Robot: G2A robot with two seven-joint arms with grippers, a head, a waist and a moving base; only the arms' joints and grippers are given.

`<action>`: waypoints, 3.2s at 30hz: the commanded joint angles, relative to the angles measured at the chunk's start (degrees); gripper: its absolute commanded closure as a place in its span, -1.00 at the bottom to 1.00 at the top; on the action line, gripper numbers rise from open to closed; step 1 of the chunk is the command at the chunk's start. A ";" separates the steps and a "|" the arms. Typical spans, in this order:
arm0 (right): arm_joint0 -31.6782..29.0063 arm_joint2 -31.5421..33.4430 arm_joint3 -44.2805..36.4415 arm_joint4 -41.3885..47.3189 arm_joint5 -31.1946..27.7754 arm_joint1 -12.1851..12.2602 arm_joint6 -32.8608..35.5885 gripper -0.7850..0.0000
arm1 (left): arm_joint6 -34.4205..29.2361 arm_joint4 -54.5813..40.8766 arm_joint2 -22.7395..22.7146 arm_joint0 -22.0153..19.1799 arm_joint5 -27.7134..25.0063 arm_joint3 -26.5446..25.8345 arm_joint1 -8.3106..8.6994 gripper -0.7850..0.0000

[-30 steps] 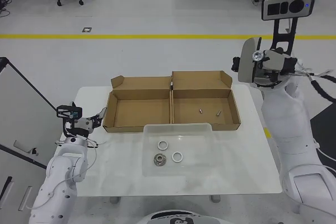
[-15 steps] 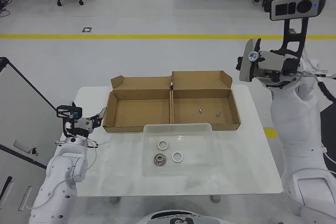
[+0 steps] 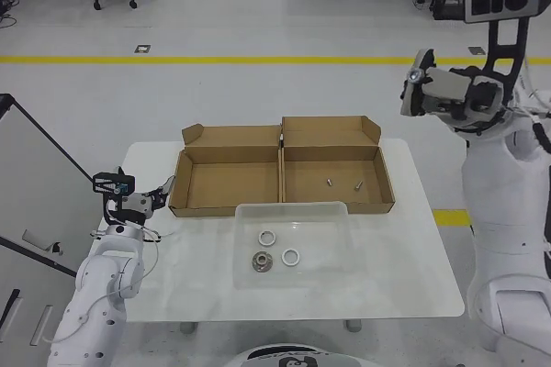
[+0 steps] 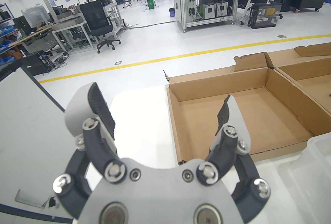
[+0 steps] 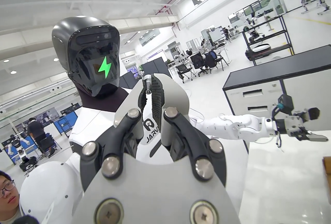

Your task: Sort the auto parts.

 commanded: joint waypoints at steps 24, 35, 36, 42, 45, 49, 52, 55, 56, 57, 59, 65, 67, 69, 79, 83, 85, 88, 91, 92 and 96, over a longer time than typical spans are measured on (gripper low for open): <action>17.49 -10.08 8.23 -62.37 5.71 6.03 12.68 1.00 | 0.00 0.00 0.00 0.00 0.00 0.00 0.00 -1.00; 21.04 -21.54 17.11 -77.16 1.13 5.91 9.55 1.00 | 0.00 0.00 0.00 0.00 0.00 0.00 0.00 -1.00; 21.19 -22.64 18.09 -78.36 0.78 5.76 8.94 1.00 | 0.00 0.00 0.00 0.00 0.00 0.00 0.00 -1.00; 22.34 -28.51 23.88 -83.54 -0.05 4.64 4.93 1.00 | 0.00 0.00 0.00 0.00 0.00 0.00 0.00 -1.00; 22.52 -31.10 26.83 -84.67 -0.29 3.98 3.47 1.00 | 0.00 0.00 0.00 0.00 0.00 0.00 0.00 -1.00; 22.39 -34.31 30.21 -87.01 -0.52 3.18 1.91 1.00 | 0.00 0.00 0.00 0.00 0.00 0.00 0.00 -1.00; 21.92 -36.06 32.75 -88.10 -0.20 2.66 0.43 1.00 | 0.00 0.00 0.00 0.00 0.00 0.00 0.00 -1.00; 21.49 -37.64 34.87 -89.73 0.14 2.20 -0.88 1.00 | 0.00 0.00 0.00 0.00 0.00 0.00 0.00 -1.00; 21.27 -38.19 35.52 -90.16 0.17 2.03 -1.27 1.00 | 0.00 0.00 0.00 0.00 0.00 0.00 0.00 -1.00; 21.13 -38.65 36.13 -90.46 0.25 1.86 -1.73 1.00 | 0.00 0.00 0.00 0.00 0.00 0.00 0.00 -1.00; 20.82 -39.48 37.42 -90.85 0.61 1.50 -2.49 1.00 | 0.00 0.00 0.00 0.00 0.00 0.00 0.00 -1.00; 19.93 -41.32 40.47 -90.47 1.90 0.45 -3.40 1.00 | 0.00 0.00 0.00 0.00 0.00 0.00 0.00 -1.00; 19.74 -41.86 41.31 -90.83 2.21 0.19 -3.40 1.00 | 0.00 0.00 0.00 0.00 0.00 0.00 0.00 -1.00; 19.40 -42.32 42.30 -90.96 2.45 -0.05 -3.45 1.00 | 0.00 0.00 0.00 0.00 0.00 0.00 0.00 -1.00; 17.57 -43.82 46.47 -91.87 3.07 -0.84 -3.45 1.00 | 0.00 0.00 0.00 0.00 0.00 0.00 0.00 -1.00; 16.99 -44.11 47.50 -92.11 2.98 -1.04 -3.66 1.00 | 0.00 0.00 0.00 0.00 0.00 0.00 0.00 -1.00; 16.73 -44.34 47.97 -92.22 2.73 -1.22 -3.86 1.00 | 0.00 0.00 0.00 0.00 0.00 0.00 0.00 -1.00; 16.59 -44.57 48.21 -92.45 2.75 -1.45 -3.86 1.00 | 0.00 0.00 0.00 0.00 0.00 0.00 0.00 -1.00; 16.40 -44.87 48.37 -92.85 2.66 -1.65 -3.69 1.00 | 0.00 0.00 0.00 0.00 0.00 0.00 0.00 -1.00; 16.37 -44.95 48.44 -93.01 2.69 -1.72 -3.66 1.00 | 0.00 0.00 0.00 0.00 0.00 0.00 0.00 -1.00; 16.12 -45.13 48.84 -93.23 2.77 -1.97 -3.65 1.00 | 0.00 0.00 0.00 0.00 0.00 0.00 0.00 -1.00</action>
